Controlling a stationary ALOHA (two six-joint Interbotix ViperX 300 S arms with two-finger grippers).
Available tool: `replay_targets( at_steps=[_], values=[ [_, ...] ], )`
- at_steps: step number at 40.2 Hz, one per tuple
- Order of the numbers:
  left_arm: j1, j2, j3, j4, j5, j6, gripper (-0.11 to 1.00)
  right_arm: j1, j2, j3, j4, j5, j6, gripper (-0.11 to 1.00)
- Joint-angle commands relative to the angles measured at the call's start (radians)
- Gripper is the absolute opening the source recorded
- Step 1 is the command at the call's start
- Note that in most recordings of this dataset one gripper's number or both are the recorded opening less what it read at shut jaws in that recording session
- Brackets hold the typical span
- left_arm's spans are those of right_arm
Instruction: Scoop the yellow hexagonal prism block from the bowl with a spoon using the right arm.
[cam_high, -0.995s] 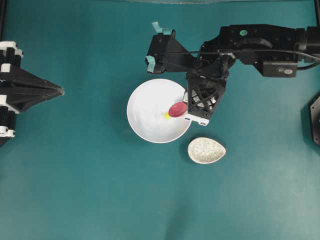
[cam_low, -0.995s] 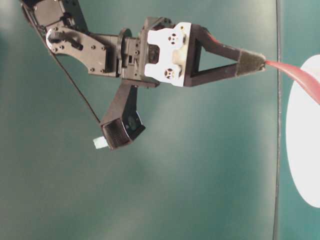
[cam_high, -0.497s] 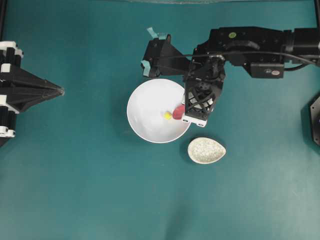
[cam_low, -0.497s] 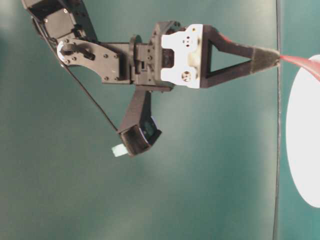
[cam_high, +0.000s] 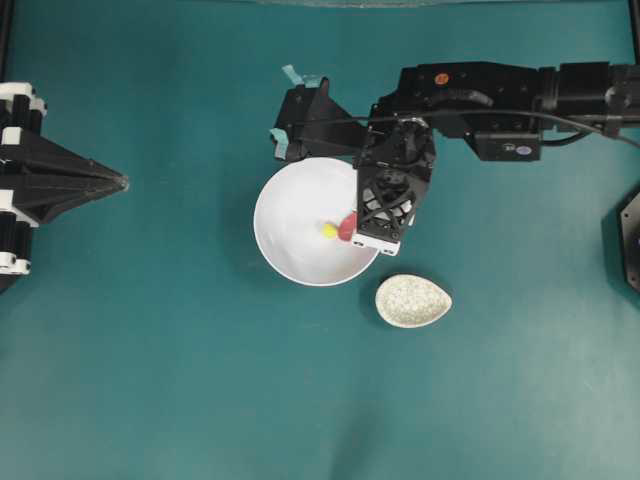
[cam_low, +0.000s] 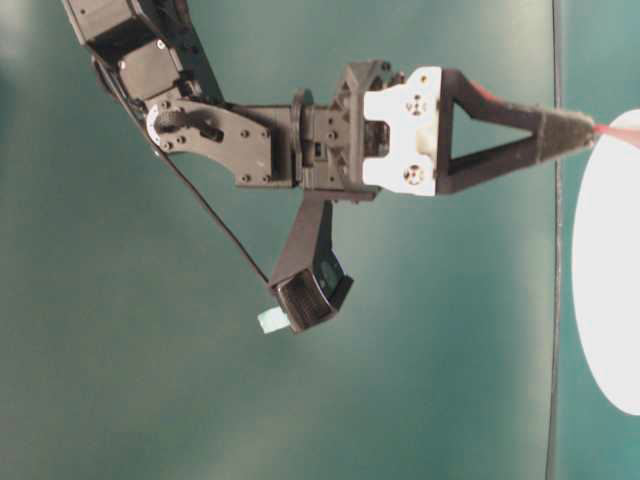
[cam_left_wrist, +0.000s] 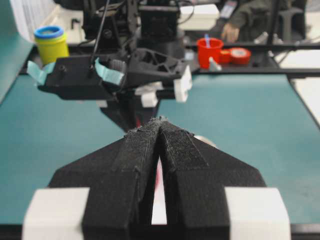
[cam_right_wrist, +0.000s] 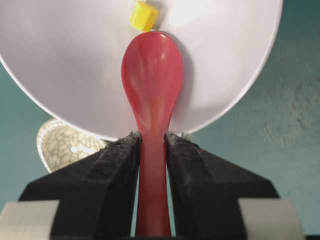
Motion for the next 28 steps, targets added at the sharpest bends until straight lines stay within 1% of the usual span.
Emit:
replay_targets(
  at_steps=[1,16,28],
  values=[
    [0.0,0.009,-0.02,0.003,-0.006,0.0,0.0,-0.002,-0.008,-0.034,0.002,-0.008,-0.003,0.24],
    [0.0,0.008,-0.021,0.003,-0.005,0.0,0.0,0.0,0.044,-0.078,0.0,-0.058,-0.018,0.24],
    [0.002,0.009,-0.02,0.003,-0.003,0.0,0.0,0.0,0.055,-0.095,0.0,-0.104,-0.025,0.24]
  ],
)
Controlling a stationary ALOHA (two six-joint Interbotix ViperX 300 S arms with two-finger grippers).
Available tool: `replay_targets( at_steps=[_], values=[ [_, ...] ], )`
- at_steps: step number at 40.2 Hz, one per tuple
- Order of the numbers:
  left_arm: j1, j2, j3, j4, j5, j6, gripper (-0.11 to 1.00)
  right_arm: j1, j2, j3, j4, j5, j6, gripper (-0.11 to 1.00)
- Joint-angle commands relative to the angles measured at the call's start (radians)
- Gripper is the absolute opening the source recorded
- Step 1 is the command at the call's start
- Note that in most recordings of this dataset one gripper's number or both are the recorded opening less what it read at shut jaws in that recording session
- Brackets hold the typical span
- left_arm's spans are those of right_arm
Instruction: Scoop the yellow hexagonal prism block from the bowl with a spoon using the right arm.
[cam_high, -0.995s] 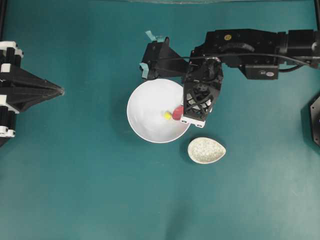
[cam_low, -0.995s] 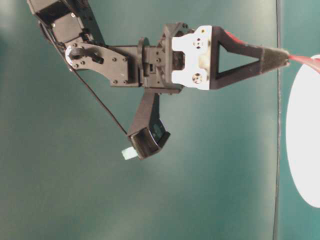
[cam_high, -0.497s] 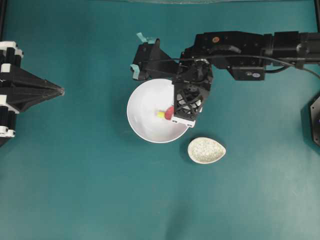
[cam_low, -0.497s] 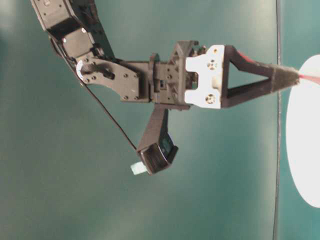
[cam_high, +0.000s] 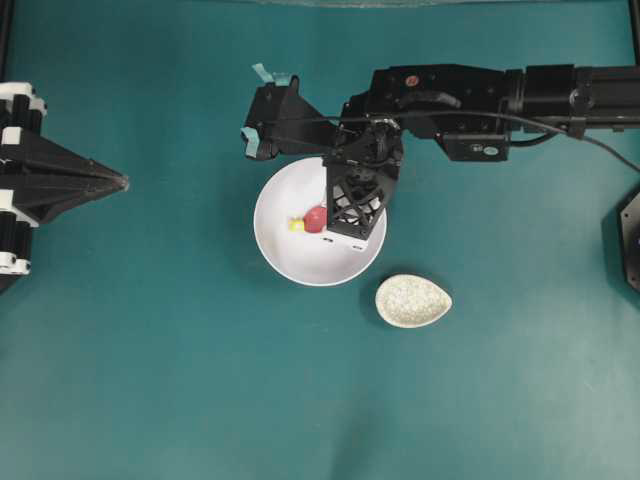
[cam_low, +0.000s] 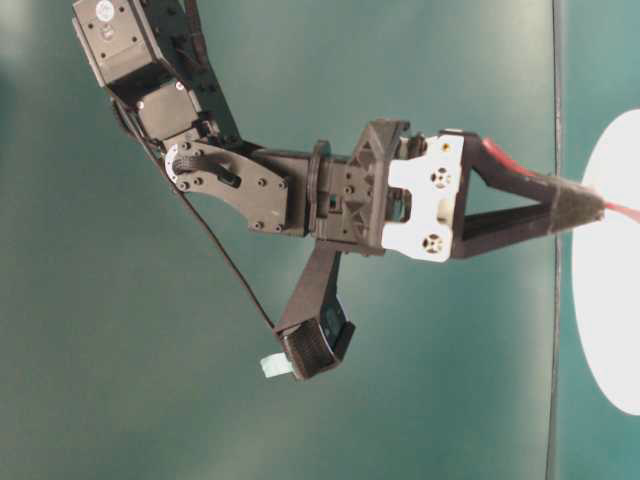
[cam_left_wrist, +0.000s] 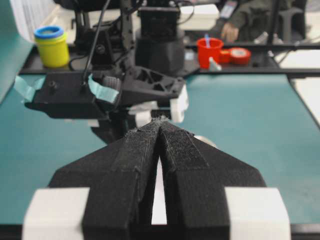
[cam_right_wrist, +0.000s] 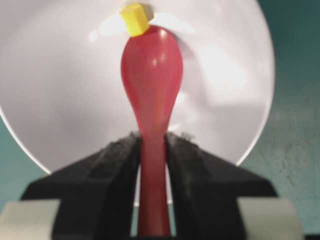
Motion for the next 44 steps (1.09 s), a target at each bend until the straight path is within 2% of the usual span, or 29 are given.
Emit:
replay_targets(
  at_steps=[1,12,44],
  values=[
    [0.0,0.009,-0.02,0.002,-0.003,0.0,0.0,0.0,-0.017,-0.025,0.0,-0.021,-0.002,0.24],
    [0.0,0.009,-0.02,0.002,-0.005,0.0,0.0,-0.002,-0.015,-0.025,0.0,-0.069,-0.002,0.24],
    [0.0,0.009,-0.021,0.003,-0.005,0.0,0.0,0.015,0.005,-0.072,0.003,-0.094,-0.002,0.24]
  ],
)
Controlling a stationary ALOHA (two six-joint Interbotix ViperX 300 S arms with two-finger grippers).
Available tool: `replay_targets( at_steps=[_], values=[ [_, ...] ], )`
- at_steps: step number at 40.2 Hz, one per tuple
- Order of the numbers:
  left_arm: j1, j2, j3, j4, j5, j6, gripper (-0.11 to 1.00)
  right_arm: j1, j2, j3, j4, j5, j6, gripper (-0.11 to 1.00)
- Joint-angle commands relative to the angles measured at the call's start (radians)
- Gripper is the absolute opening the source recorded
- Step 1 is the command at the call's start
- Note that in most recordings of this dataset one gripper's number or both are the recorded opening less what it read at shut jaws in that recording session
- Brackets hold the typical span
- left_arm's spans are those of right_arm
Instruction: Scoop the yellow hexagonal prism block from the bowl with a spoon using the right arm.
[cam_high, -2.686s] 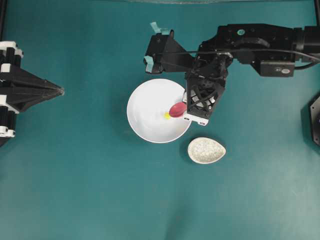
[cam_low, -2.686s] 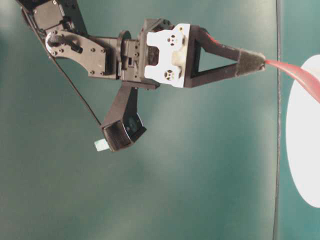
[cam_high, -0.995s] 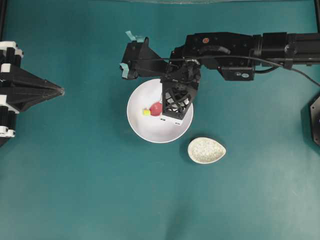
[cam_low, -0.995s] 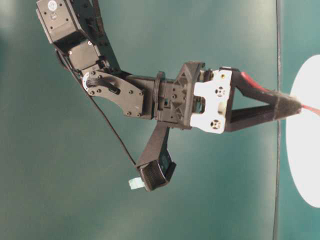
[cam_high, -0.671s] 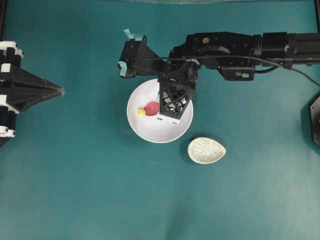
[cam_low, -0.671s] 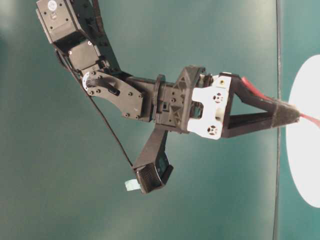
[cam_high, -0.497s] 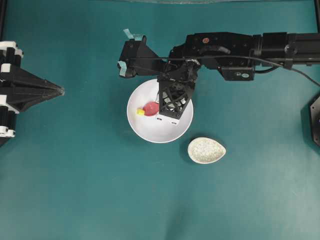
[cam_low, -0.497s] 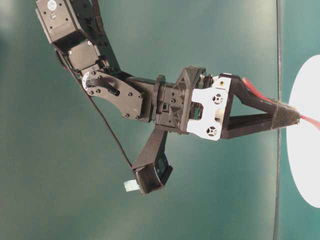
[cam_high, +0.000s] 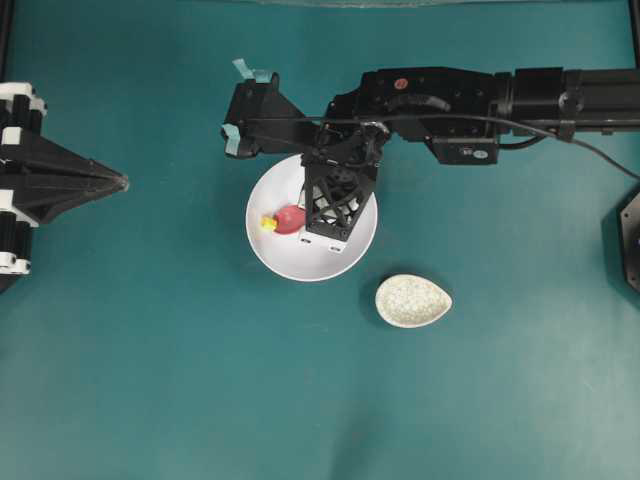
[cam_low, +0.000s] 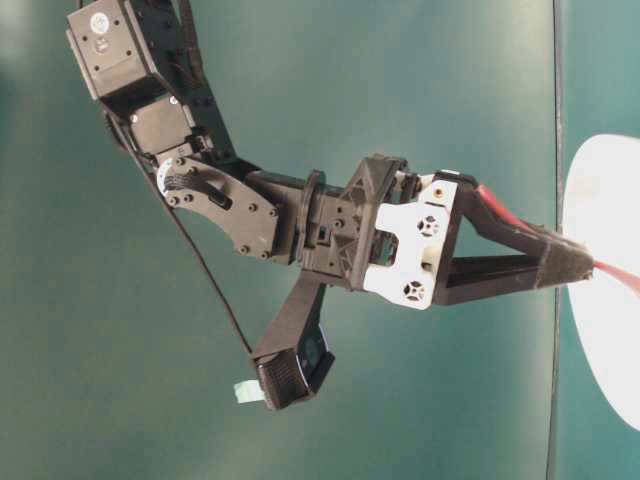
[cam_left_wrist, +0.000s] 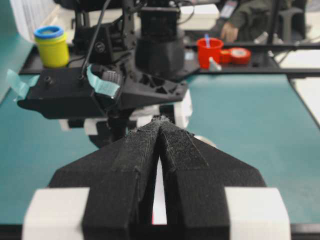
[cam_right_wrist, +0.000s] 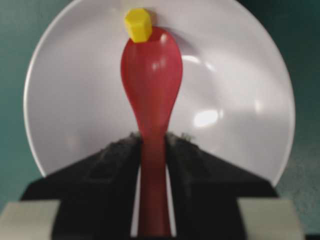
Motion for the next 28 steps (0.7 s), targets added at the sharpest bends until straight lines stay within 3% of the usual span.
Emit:
replay_targets(
  at_steps=[1,28],
  values=[
    [0.0,0.008,-0.021,0.003,-0.006,0.0,0.0,0.002,-0.018,-0.026,0.0,-0.005,0.002,0.24],
    [0.002,0.006,-0.02,0.003,-0.006,0.0,0.0,0.012,-0.018,-0.025,0.0,0.0,0.002,0.24]
  ],
)
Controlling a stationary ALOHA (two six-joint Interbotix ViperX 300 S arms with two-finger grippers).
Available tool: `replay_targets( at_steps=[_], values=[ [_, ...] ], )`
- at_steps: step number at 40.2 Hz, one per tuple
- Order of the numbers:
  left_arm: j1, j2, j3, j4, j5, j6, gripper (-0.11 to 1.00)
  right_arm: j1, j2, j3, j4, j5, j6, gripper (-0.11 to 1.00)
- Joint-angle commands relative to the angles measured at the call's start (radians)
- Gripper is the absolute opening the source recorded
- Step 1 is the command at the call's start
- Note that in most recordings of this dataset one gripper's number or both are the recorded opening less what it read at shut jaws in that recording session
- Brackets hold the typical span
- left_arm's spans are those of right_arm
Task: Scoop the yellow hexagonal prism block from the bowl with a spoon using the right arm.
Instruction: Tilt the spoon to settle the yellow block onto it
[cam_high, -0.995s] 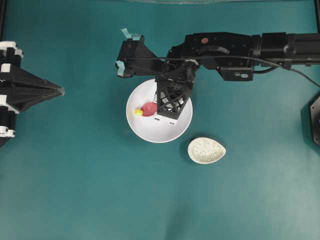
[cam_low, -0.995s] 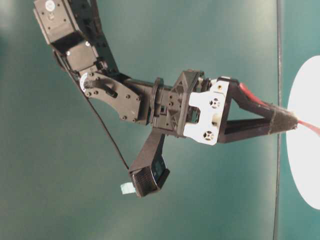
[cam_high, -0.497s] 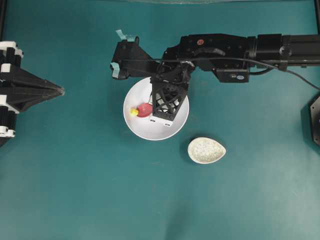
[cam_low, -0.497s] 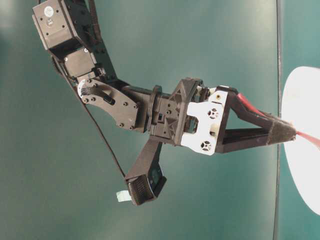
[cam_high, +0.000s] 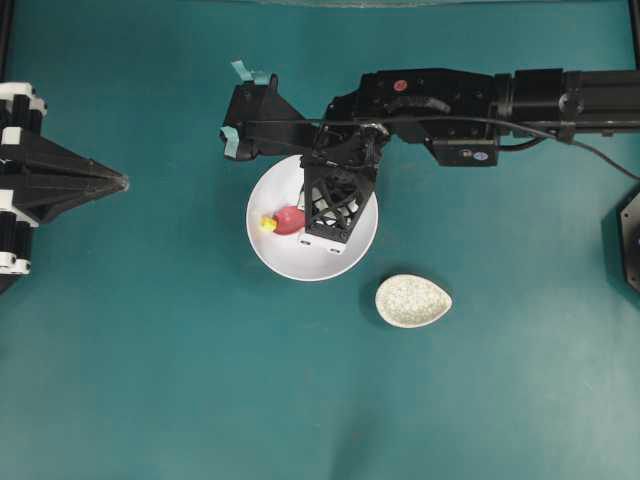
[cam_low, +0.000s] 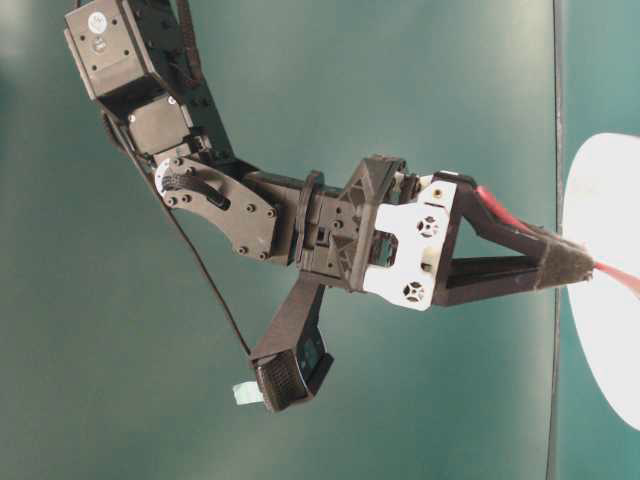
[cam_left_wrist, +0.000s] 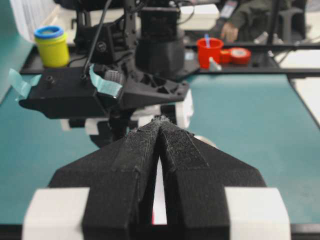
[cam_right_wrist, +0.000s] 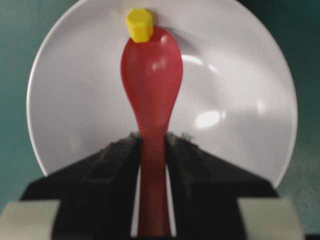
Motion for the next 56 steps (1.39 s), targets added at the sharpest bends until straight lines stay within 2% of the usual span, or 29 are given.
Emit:
replay_targets(
  at_steps=[1,20,42,56],
  values=[
    [0.002,0.008,-0.018,0.003,-0.003,0.0,0.0,0.008,-0.018,-0.021,0.002,-0.003,0.002,0.24],
    [0.002,0.008,-0.018,0.003,-0.005,-0.003,0.0,0.012,-0.031,0.005,0.0,-0.014,0.003,0.24],
    [0.0,0.006,-0.018,0.003,-0.005,-0.003,0.0,0.017,-0.077,0.103,0.003,-0.126,0.005,0.24],
    [0.0,0.008,-0.018,0.003,-0.005,-0.003,0.0,0.021,-0.089,0.132,0.005,-0.167,0.008,0.24]
  ],
)
